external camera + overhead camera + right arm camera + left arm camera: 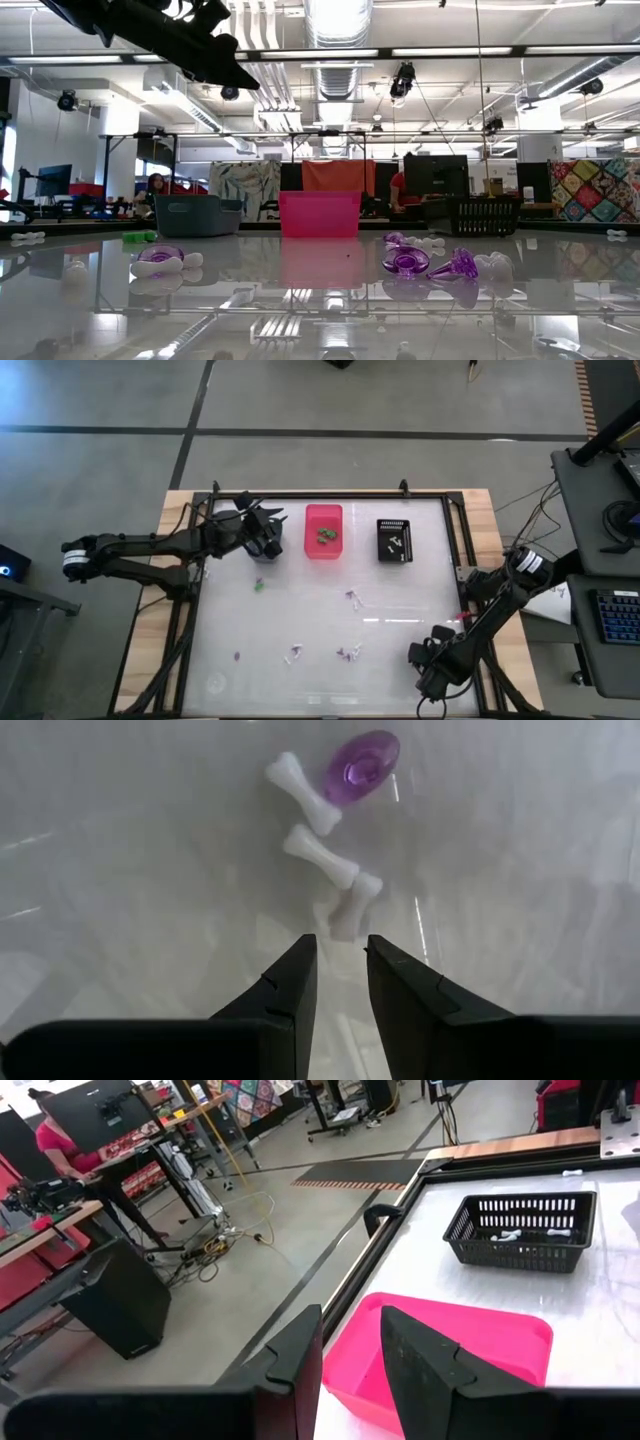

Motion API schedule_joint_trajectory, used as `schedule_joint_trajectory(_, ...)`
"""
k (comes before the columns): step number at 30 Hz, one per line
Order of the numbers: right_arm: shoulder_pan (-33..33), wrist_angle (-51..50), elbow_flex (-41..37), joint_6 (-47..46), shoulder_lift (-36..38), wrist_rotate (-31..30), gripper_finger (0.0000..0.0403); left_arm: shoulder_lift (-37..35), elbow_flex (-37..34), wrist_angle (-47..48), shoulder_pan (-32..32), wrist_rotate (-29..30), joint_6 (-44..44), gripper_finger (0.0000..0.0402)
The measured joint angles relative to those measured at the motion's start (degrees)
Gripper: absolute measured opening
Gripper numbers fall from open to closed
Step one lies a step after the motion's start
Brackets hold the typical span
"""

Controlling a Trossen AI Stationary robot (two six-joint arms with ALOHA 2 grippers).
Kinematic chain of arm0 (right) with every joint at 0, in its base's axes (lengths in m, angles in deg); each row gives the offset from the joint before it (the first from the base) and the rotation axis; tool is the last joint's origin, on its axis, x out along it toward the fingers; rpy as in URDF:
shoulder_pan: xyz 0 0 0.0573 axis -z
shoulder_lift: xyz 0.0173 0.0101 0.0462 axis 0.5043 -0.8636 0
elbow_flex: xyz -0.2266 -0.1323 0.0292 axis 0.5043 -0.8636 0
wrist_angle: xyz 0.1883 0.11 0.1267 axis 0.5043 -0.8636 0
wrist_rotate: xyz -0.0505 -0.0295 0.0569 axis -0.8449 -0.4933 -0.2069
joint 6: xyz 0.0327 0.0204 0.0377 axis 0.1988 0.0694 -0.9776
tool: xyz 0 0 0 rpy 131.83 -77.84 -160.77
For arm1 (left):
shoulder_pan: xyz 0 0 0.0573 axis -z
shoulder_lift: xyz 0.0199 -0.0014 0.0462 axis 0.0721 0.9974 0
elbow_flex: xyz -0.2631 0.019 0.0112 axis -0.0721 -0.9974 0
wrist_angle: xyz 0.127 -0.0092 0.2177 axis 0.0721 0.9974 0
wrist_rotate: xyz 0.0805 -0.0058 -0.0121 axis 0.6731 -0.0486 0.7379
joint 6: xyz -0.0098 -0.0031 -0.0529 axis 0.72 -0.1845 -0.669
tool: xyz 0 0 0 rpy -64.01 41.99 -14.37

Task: Sort Halloween decoration
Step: Put the white bone toy into the black bin

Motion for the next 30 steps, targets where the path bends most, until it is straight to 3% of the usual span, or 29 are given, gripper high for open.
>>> schedule_joint_trajectory(5, 0.0, 0.1, 0.0, -0.7, 0.0, -3.7, 0.0082, 0.0, 0.0, 0.0, 0.0, 0.0, 0.0, 0.0087)
schedule_joint_trajectory(13, 0.0, 1.1, 0.0, -1.8, -1.7, -3.6, 0.0079, 0.0, 0.0, 0.0, 0.0, 0.0, 0.0, 0.0087)
schedule_joint_trajectory(21, 0.0, 1.9, 0.0, -1.9, -2.0, -3.6, 0.0016, 0.0, 0.0, 0.0, 0.0, 0.0, 0.0, 0.0087)
schedule_joint_trajectory(30, 0.1, -1.8, -0.2, -6.7, -1.1, -3.7, 0.0009, 0.0, 0.0, 0.1, 0.0, 0.0, -0.1, 0.0087)
